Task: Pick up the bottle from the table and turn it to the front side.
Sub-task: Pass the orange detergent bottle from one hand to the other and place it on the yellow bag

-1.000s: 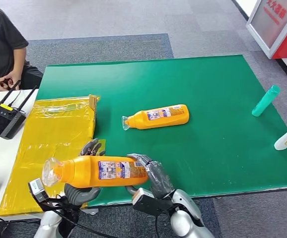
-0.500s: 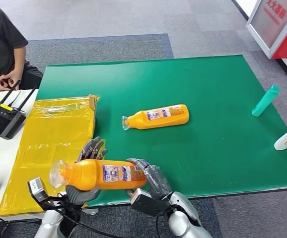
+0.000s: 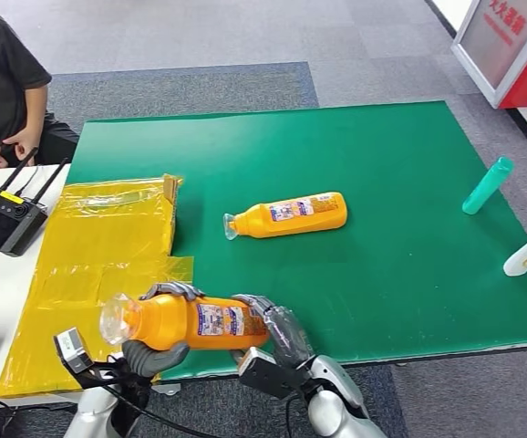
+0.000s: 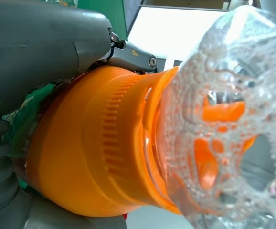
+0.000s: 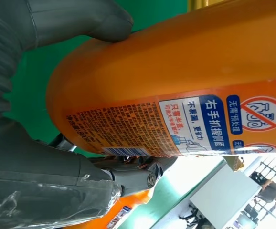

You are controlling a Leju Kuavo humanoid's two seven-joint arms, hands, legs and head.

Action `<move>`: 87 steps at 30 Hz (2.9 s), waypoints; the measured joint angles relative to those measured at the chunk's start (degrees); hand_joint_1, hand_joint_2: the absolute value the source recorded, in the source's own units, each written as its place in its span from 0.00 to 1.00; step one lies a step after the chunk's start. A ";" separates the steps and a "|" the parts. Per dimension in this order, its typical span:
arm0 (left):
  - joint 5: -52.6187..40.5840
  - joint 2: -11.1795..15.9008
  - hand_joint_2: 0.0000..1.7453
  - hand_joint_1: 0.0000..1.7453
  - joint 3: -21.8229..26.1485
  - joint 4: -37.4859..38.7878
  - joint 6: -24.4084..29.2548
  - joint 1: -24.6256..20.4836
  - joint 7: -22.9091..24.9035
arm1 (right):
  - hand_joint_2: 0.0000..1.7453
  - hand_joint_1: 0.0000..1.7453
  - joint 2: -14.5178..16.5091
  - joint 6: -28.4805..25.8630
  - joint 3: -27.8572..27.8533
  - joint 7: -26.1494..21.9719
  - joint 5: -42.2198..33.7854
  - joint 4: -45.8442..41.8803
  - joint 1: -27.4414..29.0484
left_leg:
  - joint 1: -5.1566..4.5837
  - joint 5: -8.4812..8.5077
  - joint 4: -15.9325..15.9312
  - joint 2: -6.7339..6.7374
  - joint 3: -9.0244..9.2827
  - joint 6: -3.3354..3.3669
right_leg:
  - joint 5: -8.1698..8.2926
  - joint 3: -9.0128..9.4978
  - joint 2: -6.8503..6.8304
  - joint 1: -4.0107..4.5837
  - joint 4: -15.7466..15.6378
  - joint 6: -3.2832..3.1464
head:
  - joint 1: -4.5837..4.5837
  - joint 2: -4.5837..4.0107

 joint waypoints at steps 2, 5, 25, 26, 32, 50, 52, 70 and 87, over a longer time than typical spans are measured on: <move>-0.35 0.01 1.00 1.00 -0.19 -0.04 0.55 -0.01 0.00 | 1.00 1.00 0.00 0.00 -0.03 0.03 0.08 0.00 0.16 | 0.00 0.00 0.00 0.00 0.00 0.00 | 0.00 0.00 0.00 0.00 0.00 0.00 | -0.01 0.00; -0.53 0.01 1.00 1.00 -0.39 -0.15 0.82 -0.02 0.00 | 1.00 1.00 0.00 0.00 -0.03 0.04 0.15 0.00 0.27 | 0.00 0.00 0.00 0.00 0.00 0.00 | 0.00 0.00 0.00 0.00 0.00 0.00 | -0.01 0.00; -24.15 2.63 1.00 1.00 -5.79 -6.60 30.58 -0.04 1.63 | 1.00 0.00 0.00 -1.83 -2.48 1.78 1.26 -3.64 2.00 | 0.04 0.01 0.00 0.02 0.00 -0.02 | 0.04 -0.05 0.03 0.03 0.00 -0.07 | -0.01 0.00; -26.13 3.04 1.00 1.00 -5.99 -7.68 32.73 -0.05 2.40 | 1.00 0.00 -0.01 -1.85 -2.84 1.93 1.44 -4.24 2.30 | 0.04 0.00 0.00 0.02 0.00 -0.03 | 0.04 -0.06 0.03 0.03 0.00 -0.07 | -0.01 0.00; -39.37 5.70 1.00 1.00 -6.10 -13.79 44.24 -0.62 9.82 | 1.00 0.00 -0.02 -1.75 -4.97 3.00 3.20 -7.23 4.09 | 0.04 0.00 0.00 0.03 0.00 -0.03 | 0.04 -0.06 0.03 0.04 0.00 -0.08 | -0.01 0.00; -74.52 13.67 1.00 1.00 -8.31 -5.76 44.55 -11.39 40.67 | 1.00 0.00 0.19 -0.68 -9.00 4.99 5.92 -12.23 6.90 | 0.05 0.06 0.00 0.04 0.00 -0.09 | 0.07 -0.08 0.03 0.04 0.01 -0.10 | -0.01 0.00; -75.06 13.86 1.00 1.00 -8.61 -3.91 43.70 -12.30 41.08 | 1.00 0.00 0.27 -0.68 -9.17 4.99 5.92 -12.24 6.97 | 0.05 0.06 0.00 0.04 0.00 -0.09 | 0.06 -0.08 0.04 0.03 0.01 -0.10 | 0.00 0.00; -75.82 14.33 1.00 0.87 -12.51 11.16 37.59 -19.04 42.27 | 1.00 0.00 0.61 -0.13 -10.05 4.99 5.92 -12.17 6.55 | 0.05 0.06 0.00 0.04 0.00 -0.09 | 0.07 -0.07 0.04 0.03 0.02 -0.10 | -0.01 0.00; -73.42 14.21 0.00 0.00 -13.47 12.69 38.33 -19.45 45.42 | 1.00 0.00 0.61 0.07 -11.58 5.42 5.76 -12.37 6.54 | 0.05 0.06 0.00 0.04 0.00 -0.10 | 0.07 -0.06 0.03 0.04 0.02 -0.10 | -0.01 0.00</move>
